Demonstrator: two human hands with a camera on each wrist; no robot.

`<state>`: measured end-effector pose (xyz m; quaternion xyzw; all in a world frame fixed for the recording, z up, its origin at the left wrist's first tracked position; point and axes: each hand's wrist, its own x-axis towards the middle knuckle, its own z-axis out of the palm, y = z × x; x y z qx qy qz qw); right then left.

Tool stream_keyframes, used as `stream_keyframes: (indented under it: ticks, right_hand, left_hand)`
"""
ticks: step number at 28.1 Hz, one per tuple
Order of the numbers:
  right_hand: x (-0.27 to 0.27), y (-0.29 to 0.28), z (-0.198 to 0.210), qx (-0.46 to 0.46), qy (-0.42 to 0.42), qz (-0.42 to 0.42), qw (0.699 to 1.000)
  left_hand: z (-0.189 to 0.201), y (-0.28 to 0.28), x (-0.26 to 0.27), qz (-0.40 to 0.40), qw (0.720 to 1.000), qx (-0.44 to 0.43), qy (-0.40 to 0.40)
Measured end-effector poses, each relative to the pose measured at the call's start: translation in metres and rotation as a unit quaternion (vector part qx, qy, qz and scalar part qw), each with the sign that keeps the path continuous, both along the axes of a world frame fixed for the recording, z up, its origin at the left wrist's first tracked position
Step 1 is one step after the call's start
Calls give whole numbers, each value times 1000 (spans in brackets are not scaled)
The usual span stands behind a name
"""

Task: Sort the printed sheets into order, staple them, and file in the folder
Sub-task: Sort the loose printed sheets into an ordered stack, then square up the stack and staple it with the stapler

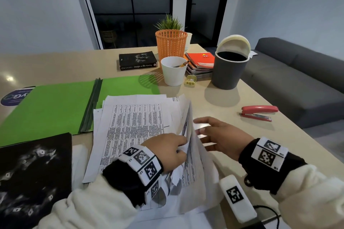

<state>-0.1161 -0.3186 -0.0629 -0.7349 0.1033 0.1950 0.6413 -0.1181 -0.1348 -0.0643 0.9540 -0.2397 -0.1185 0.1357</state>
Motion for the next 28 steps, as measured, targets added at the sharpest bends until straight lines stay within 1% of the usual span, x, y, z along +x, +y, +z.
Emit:
stream_keyframes:
  ticks: [2, 4, 6, 7, 8, 9, 11, 13, 14, 16, 18, 20, 21, 25, 28]
  right_hand:
    - [1, 0, 1, -6, 6, -19, 1000]
    - [0, -1, 0, -40, 18, -32, 999]
    - [-4, -4, -5, -60, 42, -41, 996]
    - [-6, -5, -6, -56, 56, -45, 996]
    - [-7, -6, -7, -44, 67, -49, 996]
    - [-7, -7, -7, -29, 77, -51, 995]
    - [-5, -8, -6, -4, 96, -51, 994]
    - [-1, -7, -4, 8, 107, -54, 993]
    - [2, -5, -4, 8, 109, -58, 992]
    - [10, 1, -2, -3, 113, -67, 991]
    - [17, 5, -2, -40, 108, -76, 990]
    - [23, 6, -5, -83, 104, -86, 987]
    - [25, 5, -6, -90, 110, -87, 986]
    - [30, 0, -9, -66, 145, -81, 984]
    - [37, 1, -15, -70, 142, -77, 984]
  left_hand:
    - [1, 1, 0, 0, 1000, 0, 5]
    - [4, 2, -1, -8, 1000, -6, 24]
    - [10, 7, -2, -10, 997, -24, 74]
    - [14, 12, -1, -1, 993, -44, 106]
    - [18, 19, 1, 16, 989, -75, 130]
    - [22, 29, 4, 49, 983, -104, 142]
    - [25, 58, 15, 143, 973, -129, 130]
    - [21, 92, 29, 238, 961, -93, 107]
    - [17, 109, 36, 280, 950, -77, 114]
    - [9, 134, 47, 337, 925, -75, 162]
    - [2, 145, 57, 360, 909, -83, 191]
    - [-3, 146, 65, 374, 906, -67, 186]
    - [-5, 145, 69, 377, 907, -54, 181]
    - [-13, 140, 80, 397, 901, -13, 173]
    - [-23, 140, 87, 407, 899, -28, 159]
